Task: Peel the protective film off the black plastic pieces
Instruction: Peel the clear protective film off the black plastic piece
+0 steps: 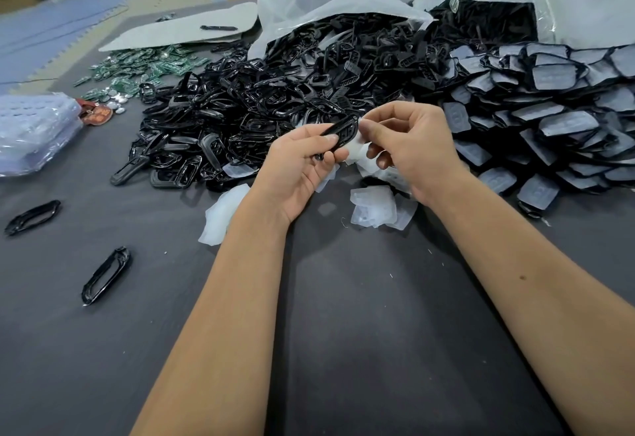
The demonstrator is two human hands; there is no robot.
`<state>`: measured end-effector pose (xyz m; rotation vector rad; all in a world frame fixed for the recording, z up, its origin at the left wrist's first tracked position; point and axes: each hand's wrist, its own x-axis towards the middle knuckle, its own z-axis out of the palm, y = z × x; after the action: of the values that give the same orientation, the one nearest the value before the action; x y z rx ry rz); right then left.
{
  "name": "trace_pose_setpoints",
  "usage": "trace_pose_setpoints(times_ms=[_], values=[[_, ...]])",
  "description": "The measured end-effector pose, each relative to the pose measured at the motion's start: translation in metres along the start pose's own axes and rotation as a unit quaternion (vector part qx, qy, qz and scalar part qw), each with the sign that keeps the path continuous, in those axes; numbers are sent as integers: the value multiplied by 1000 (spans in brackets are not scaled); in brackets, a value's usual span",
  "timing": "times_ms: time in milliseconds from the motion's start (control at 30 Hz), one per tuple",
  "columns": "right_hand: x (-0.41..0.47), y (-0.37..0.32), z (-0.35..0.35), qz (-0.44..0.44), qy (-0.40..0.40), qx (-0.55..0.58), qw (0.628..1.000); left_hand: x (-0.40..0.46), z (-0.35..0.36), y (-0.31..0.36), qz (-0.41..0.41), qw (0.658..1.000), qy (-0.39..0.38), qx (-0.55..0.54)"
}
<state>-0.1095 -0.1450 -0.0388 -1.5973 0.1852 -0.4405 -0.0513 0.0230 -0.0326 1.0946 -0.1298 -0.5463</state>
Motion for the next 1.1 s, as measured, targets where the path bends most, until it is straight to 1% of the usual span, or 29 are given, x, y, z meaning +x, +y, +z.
trace_pose_setpoints(times_ms=[167, 333, 467, 667, 767, 867, 967, 1100], values=[[-1, 0, 2, -5, -7, -12, 1000, 0, -2, 0, 9, 1000, 16, -17], [0, 1, 1, -21, 23, 14, 999, 0, -1, -1, 17, 999, 41, -24], [0, 2, 2, -23, 26, 19, 999, 0, 1, -1, 29, 997, 61, -28], [0, -1, -1, -23, 47, 21, 998, 3, -1, 3, 72, 986, 125, -87], [1, -3, -3, -17, 56, 23, 998, 3, -3, 4, 97, 979, 142, -108], [1, -3, -2, 0, 52, 16, 999, 3, -2, 2, 118, 980, 141, -77], [1, -4, -1, 15, 46, 34, 998, 3, -1, 0, 142, 978, 144, -46], [0, -5, 0, 11, 30, 53, 998, 3, -2, -1, 187, 970, 157, -2]])
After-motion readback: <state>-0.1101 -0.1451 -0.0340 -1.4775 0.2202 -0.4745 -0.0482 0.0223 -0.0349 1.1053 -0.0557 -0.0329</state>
